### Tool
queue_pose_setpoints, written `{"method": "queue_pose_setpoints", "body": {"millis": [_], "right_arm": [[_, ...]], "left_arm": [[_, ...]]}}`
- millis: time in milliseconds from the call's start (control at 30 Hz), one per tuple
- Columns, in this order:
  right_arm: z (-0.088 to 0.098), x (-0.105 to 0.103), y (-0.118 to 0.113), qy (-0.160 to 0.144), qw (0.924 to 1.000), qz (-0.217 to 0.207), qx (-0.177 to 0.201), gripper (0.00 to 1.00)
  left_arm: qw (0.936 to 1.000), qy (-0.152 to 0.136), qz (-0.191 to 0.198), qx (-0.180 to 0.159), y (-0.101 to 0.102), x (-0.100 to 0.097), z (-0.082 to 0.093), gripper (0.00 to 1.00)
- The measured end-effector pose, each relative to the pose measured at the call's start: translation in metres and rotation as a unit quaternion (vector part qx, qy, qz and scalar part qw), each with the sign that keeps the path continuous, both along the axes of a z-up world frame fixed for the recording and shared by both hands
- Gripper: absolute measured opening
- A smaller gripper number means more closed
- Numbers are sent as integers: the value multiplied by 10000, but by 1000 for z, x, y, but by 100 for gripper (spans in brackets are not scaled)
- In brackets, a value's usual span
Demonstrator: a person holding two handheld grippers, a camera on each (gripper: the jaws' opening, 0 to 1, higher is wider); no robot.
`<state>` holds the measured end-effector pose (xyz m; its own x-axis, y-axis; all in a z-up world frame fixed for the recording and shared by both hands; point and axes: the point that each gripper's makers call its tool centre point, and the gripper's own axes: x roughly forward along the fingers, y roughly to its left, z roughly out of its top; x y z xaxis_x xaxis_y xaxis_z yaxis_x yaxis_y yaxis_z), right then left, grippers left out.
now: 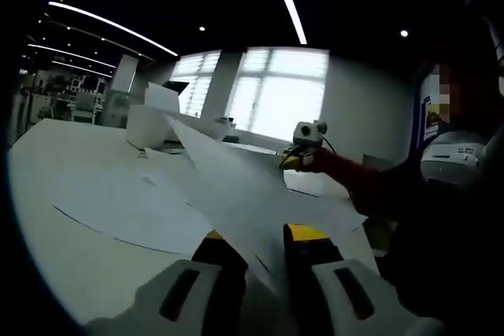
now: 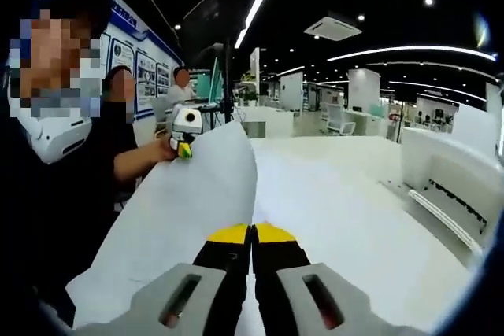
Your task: Organize the stack of printing papers by aligning and flattening the scattered papers on the table
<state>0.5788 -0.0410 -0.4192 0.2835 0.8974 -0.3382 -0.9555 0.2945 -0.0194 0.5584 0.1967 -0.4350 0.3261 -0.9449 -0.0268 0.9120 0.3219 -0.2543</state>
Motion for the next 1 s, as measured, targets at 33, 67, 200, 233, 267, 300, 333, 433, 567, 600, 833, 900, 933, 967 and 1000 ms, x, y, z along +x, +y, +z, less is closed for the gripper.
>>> {"method": "queue_pose_setpoints", "body": {"millis": [33,67,200,233,267,300,333,433,567,600,833,900,933,967,1000], "right_arm": [[2,1,-1,-1,10000,-3,-8,0],[4,3,-2,35,10000,-21,0,0],[3,7,3,174,9998,-99,42,0],[2,6,6,214,9997,-96,71,0],[-1,5,10,269,9995,-110,89,0],[-3,5,12,307,9994,-139,100,0],[-5,5,15,336,9992,-165,137,0],[-4,8,20,623,9960,-365,534,0],[-4,20,17,795,9900,-693,937,0],[-4,22,16,883,9875,-759,1059,0],[-17,23,17,1502,9701,-1121,1539,0],[-25,18,25,1560,9689,-1152,1535,0],[-27,15,28,1545,9706,-1098,1484,0],[-30,13,31,1525,9725,-1050,1415,0],[-32,10,34,1489,9747,-991,1337,0]], "left_arm": [[10000,1,-2,-1,0,0,0,23],[10000,7,-3,-5,0,0,0,23],[10000,29,-8,-11,0,-1,0,22],[10000,38,-12,-8,0,-1,0,21],[10000,48,-13,3,0,-1,0,21],[10000,68,-12,23,0,-1,-1,21],[10000,75,-14,25,0,-1,-1,21],[10000,1,-3,40,0,0,-1,21],[10000,-23,19,43,0,0,-1,22],[10000,-26,27,38,0,0,0,22],[9999,-52,75,43,1,1,0,22],[9999,-51,80,46,1,1,0,22],[9999,-51,80,46,0,1,0,22],[9999,-51,83,47,0,1,-1,22],[9999,-49,83,46,1,1,-1,22]]}}
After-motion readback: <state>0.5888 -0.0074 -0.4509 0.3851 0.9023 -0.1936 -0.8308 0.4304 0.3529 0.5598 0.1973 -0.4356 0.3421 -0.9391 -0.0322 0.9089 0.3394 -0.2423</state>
